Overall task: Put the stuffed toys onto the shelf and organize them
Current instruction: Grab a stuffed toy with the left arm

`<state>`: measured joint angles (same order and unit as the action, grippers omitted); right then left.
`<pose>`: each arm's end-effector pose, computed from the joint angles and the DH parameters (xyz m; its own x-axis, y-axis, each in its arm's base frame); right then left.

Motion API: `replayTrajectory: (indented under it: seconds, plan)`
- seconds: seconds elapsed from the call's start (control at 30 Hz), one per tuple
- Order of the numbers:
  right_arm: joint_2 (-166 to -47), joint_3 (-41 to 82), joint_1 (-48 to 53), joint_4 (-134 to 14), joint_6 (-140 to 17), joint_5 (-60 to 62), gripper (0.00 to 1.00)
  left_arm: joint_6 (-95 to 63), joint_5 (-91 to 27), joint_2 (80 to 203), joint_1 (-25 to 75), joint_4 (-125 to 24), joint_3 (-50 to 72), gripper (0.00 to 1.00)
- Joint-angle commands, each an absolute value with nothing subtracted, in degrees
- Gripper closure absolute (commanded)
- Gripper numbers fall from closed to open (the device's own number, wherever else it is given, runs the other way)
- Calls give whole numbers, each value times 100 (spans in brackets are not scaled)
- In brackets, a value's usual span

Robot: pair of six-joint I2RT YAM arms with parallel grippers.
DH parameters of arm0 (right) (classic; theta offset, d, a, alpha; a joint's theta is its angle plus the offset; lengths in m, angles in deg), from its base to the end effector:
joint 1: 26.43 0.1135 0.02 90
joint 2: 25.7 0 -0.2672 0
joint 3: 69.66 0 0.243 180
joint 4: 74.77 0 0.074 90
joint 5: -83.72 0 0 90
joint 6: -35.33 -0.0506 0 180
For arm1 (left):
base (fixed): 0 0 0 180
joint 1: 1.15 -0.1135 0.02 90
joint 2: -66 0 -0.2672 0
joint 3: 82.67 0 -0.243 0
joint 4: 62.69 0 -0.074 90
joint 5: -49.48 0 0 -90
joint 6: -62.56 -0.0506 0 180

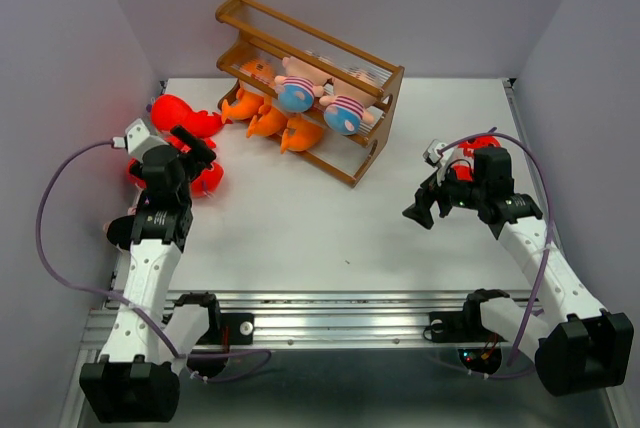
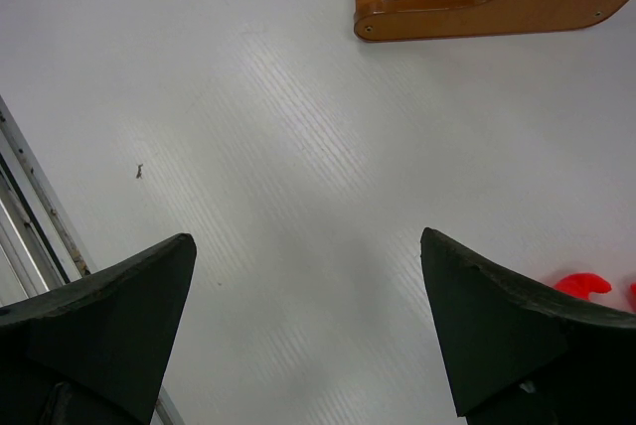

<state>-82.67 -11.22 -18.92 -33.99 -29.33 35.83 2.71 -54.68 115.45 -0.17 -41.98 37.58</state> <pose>0.1974 0.0602 0.2731 -0.3060 -0.3606 -0.8811 -0.8213 0.5680 0.0528 0.2066 0.0088 0.3377 -0.0437 -0.4863 -0.8727 -0.2844 0.8434 -0.4558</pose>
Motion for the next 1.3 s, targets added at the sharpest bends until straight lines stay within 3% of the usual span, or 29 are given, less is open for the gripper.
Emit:
replayTrajectory:
  seconds: [0.0,0.33,0.87,1.07,1.27]
  plan:
    - [-8204,-1124,-1931,-3551,-2839,3538,0,901,-6493,11294,-44,-3689,3935,1]
    - [-8283,-1132,-1931,-3551,-2821,3494,0,2018,-7708,11996,-44,-2231,3865,1]
    - [-8379,-1141,-1931,-3551,-2795,3441,0,2951,-9123,12919,-71,-1500,3698,1]
    - [-8423,-1141,-1931,-3551,-2786,3432,0,3303,-9212,13454,-649,-1552,3681,2]
    - [-8450,-1133,-1931,-3551,-2786,3450,0,2697,-8807,13702,-1186,-2071,3558,4]
